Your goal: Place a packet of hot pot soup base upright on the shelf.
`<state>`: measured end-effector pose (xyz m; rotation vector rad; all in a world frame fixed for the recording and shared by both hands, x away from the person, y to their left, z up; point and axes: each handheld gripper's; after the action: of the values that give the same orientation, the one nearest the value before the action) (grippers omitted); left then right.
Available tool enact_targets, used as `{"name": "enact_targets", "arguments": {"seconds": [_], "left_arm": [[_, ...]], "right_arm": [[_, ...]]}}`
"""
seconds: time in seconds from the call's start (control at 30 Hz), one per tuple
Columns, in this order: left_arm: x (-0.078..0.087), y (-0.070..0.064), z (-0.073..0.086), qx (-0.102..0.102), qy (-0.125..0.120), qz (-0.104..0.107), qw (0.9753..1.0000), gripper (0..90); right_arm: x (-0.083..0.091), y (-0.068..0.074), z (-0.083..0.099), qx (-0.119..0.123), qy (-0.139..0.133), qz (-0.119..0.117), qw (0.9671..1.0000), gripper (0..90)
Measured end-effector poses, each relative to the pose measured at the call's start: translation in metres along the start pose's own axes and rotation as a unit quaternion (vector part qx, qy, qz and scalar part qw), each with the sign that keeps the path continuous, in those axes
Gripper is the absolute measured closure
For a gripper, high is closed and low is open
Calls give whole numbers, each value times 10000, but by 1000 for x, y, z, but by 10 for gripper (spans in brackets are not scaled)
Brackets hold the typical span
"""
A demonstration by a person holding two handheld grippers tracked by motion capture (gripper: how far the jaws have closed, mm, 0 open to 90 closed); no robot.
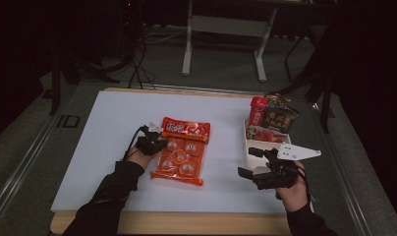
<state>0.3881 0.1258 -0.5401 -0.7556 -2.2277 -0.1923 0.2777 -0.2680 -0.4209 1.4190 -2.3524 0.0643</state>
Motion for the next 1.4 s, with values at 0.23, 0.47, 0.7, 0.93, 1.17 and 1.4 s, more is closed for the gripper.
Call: {"name": "enact_targets", "arguments": {"seconds": [0.23,0.47,0.7,0.93,1.17,1.4], "left_arm": [[-2,-24,-2,-216,145,296,9992,900],[-4,-34,-5,-319,187,513,9980,899],[-8,-22,-16,-30,88,455,9989,897],[-19,-18,-30,-9,48,334,9994,897],[-29,-22,-42,-19,103,348,9993,897],[-38,-32,-46,-155,286,356,9988,900]], "right_arm": [[1,0,0,-7,-11,8,10000,148],[1,1,-1,-3,-6,9,10000,149],[1,0,0,-18,-12,4,10000,149],[1,-1,2,-46,-10,8,10000,149],[1,-2,3,-55,-6,-8,10000,149],[1,-2,3,-59,-20,-21,10000,149]]}}
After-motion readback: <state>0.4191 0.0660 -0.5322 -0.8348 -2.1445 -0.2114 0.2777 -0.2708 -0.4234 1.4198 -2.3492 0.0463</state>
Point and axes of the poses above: each handheld gripper's, and its own axes: x roughly backward along the jaws, z roughly out of its underside, y roughly to its left
